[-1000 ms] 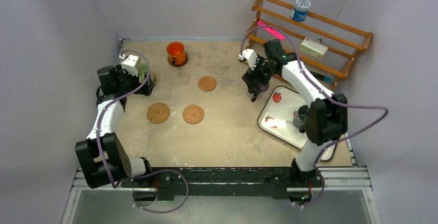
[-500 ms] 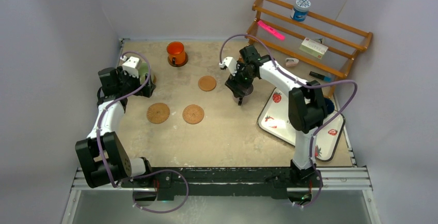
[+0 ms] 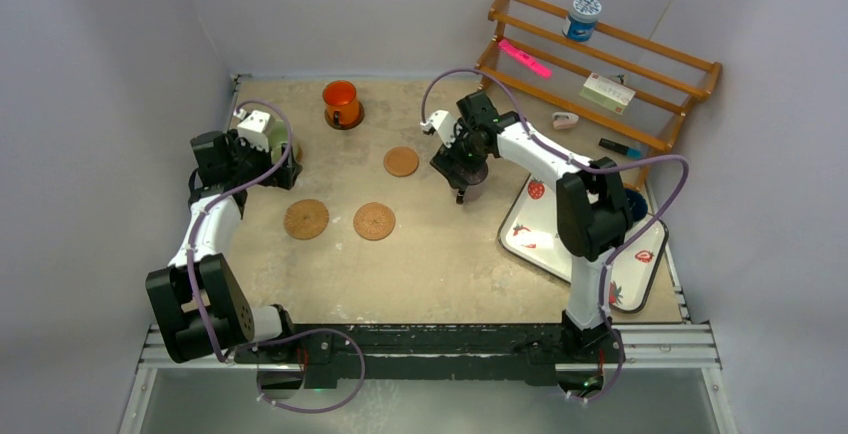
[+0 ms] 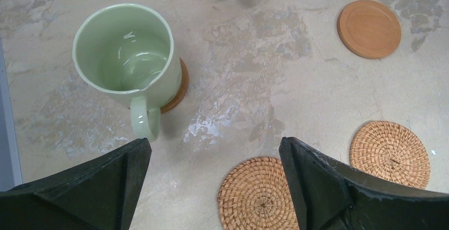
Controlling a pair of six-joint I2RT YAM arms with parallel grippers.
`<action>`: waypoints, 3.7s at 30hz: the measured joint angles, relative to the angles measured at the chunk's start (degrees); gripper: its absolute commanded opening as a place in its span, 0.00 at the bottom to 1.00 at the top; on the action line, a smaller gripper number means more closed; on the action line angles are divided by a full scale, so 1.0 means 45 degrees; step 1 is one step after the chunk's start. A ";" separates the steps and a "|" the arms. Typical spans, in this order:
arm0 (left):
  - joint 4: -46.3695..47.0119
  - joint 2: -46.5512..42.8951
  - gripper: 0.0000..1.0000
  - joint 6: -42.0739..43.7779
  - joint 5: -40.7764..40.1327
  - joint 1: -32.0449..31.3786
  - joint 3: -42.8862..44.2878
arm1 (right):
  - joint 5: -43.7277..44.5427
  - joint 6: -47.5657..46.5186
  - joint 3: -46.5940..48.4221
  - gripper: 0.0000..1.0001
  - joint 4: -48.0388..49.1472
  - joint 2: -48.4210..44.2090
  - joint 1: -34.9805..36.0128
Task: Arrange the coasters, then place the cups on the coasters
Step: Place the cup at the center of the board.
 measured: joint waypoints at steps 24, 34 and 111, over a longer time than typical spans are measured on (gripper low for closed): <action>0.0102 0.0092 1.00 0.0005 0.0000 0.0000 -0.0053 | 0.1020 0.1044 0.0389 0.99 -0.0219 -0.0617 0.0525; 0.0141 0.0097 1.00 0.0005 0.0000 0.0000 -0.0053 | 0.0578 0.1044 0.0583 0.99 -0.0952 -0.0544 0.0578; 0.0175 0.0219 1.00 0.0029 0.0321 -0.0525 -0.0078 | 0.0976 0.3599 -1.1696 0.99 1.7005 -0.5416 0.0656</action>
